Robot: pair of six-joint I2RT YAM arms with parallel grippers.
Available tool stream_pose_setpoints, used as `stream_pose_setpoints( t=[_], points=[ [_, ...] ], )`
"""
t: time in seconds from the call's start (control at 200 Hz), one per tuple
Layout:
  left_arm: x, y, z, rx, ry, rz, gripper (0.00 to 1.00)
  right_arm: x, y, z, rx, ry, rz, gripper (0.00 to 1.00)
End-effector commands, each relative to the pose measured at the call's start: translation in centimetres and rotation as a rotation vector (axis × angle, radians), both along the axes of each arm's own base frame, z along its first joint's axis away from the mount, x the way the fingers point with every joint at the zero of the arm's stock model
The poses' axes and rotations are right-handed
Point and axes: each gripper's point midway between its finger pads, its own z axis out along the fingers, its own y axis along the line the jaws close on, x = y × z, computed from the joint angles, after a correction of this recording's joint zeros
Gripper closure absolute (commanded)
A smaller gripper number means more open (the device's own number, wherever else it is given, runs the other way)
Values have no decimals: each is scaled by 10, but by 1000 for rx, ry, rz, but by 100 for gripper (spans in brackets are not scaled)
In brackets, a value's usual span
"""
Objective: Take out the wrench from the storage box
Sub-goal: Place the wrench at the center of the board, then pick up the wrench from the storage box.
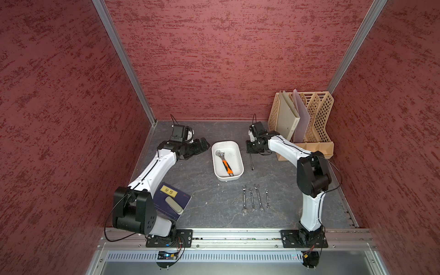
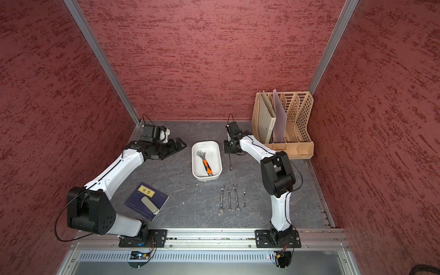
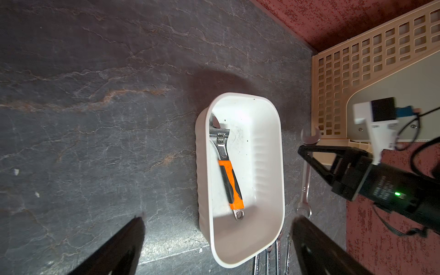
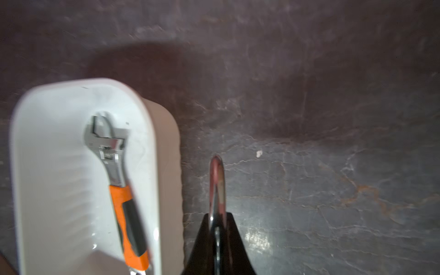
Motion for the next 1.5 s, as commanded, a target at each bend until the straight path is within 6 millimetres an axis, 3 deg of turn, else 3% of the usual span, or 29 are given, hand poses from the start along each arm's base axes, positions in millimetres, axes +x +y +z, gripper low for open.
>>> stream_pose_setpoints(
  t=[0.0, 0.165, 0.305, 0.471, 0.591, 0.741, 0.876, 0.992, 1.132, 1.292, 1.492],
  points=[
    [1, -2, 8, 0, -31, -10, 0, 11, 21, -7, 81, -34, 5, 100],
    [2, -1, 10, 5, -38, -8, 0, 10, 24, -33, 97, 8, -14, 100],
    [3, -1, 10, 5, -35, -8, 0, 2, 15, -38, 64, 23, -30, 82],
    [3, -2, 9, 3, -33, -9, 0, -5, 2, -18, -5, 13, -10, 59],
    [2, -1, 10, 2, -36, -9, 0, -4, -3, 13, -49, -15, 19, 55],
    [2, 0, 9, 5, -34, -2, 0, -11, 29, 54, -66, -80, 130, 57],
    [3, 0, 7, 4, -29, 0, 0, -22, 68, 59, -79, -91, 227, 59],
    [3, 0, 7, 8, -27, -1, 0, -31, 97, 49, -107, -76, 308, 57],
    [4, 0, 5, 7, -21, -1, 0, -40, 113, 21, -182, -26, 378, 46],
    [4, 0, 4, 8, -19, -1, 0, -47, 118, -5, -247, 32, 418, 37],
    [4, 1, 4, 11, -19, 2, 0, -47, 118, -31, -296, 65, 418, 40]
  ],
)
